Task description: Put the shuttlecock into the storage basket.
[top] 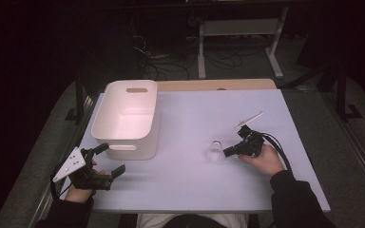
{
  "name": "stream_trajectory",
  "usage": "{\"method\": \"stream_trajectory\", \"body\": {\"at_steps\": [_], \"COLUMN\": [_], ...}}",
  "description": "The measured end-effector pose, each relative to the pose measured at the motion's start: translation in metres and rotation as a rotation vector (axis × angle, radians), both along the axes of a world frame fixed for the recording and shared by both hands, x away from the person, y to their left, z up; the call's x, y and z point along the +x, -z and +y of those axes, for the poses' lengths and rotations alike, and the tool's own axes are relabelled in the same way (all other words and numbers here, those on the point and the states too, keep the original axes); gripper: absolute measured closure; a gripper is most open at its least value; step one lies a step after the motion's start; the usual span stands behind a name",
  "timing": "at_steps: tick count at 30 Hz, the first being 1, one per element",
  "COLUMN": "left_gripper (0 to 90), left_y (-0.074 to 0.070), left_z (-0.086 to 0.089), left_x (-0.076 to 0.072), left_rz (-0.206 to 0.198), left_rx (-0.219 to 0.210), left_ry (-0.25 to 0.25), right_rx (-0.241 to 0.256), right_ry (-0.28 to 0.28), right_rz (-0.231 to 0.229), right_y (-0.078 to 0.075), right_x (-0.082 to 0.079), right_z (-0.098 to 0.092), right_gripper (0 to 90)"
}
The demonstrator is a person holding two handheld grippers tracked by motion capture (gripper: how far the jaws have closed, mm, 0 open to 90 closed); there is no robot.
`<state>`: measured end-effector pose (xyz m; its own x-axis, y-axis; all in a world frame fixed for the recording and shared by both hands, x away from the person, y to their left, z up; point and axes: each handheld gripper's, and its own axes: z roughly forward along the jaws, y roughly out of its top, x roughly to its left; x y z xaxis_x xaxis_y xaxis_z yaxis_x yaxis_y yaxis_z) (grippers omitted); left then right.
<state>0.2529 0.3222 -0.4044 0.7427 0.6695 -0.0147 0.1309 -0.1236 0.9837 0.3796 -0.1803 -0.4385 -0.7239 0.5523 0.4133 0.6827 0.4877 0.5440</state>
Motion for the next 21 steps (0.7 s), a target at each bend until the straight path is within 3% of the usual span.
{"method": "stream_trajectory", "body": {"at_steps": [21], "left_gripper": [0.0], "left_y": [0.000], "left_z": [0.000], "left_x": [0.000], "left_rz": [-0.001], "left_rx": [0.000], "left_ry": [0.001], "right_rx": [-0.001], "right_ry": [-0.031], "right_rz": [-0.017], "right_y": [-0.004], "right_x": [0.006], "right_z": [0.025], "right_gripper": [89.0]}}
